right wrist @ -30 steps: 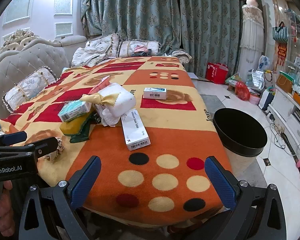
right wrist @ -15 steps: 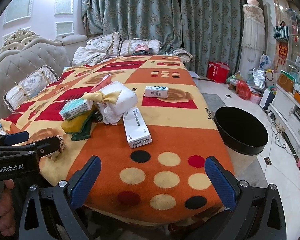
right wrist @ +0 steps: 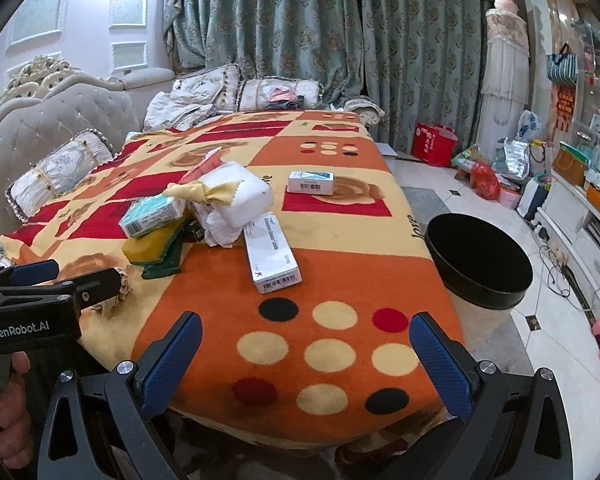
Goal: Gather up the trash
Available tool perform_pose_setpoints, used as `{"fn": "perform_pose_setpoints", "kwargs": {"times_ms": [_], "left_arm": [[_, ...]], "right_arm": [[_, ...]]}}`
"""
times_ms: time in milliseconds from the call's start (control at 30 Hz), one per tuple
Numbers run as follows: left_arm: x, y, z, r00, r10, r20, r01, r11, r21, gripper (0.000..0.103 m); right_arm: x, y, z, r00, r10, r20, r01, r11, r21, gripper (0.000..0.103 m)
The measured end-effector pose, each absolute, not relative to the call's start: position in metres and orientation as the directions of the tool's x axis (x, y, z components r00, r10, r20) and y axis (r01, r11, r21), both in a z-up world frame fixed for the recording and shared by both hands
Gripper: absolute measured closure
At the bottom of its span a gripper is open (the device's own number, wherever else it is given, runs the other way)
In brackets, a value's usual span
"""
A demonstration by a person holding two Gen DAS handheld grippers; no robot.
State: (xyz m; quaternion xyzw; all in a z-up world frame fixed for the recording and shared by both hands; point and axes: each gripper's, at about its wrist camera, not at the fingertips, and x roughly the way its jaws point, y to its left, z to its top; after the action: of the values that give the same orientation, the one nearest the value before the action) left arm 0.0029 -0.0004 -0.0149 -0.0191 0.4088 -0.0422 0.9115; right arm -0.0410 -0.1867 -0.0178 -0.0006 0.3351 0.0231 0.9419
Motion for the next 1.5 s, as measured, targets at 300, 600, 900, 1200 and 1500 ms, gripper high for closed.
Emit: {"fn": "perform_pose_setpoints", "kwargs": {"times_ms": [300, 600, 900, 1200, 1500], "left_arm": [[0.000, -0.001, -0.011, 0.667, -0.092, -0.739, 0.062, 0.996, -0.067, 0.000], [-0.007, 0.009, -0.005, 0.683, -0.068, -0.728, 0.036, 0.998, -0.060, 0.000], [-0.005, 0.042, -0.013, 0.708, -0.149, -0.690, 0.082, 0.988, -0.129, 0.000], [0.000, 0.079, -0.031, 0.689, -0.218, -0.691, 0.083, 0.971, -0.224, 0.000], [0.020, 0.052, -0.022, 0.679, -0.102, -0.727, 0.043, 0.994, -0.099, 0.000]], "right_arm": [[-0.047, -0.189, -0.015, 0.774, 0.042, -0.631, -0.037, 0.999, 0.020, 0.000], [-0.050, -0.173, -0.008, 0.782, 0.073, -0.619, -0.096, 0.995, -0.003, 0.000], [-0.045, -0.175, -0.014, 0.768, 0.072, -0.637, -0.093, 0.996, 0.000, 0.000], [-0.034, -0.170, -0.031, 0.732, 0.105, -0.673, -0.114, 0.993, 0.030, 0.000], [-0.033, -0.169, -0.033, 0.726, 0.111, -0.679, -0.119, 0.992, 0.034, 0.000]]}}
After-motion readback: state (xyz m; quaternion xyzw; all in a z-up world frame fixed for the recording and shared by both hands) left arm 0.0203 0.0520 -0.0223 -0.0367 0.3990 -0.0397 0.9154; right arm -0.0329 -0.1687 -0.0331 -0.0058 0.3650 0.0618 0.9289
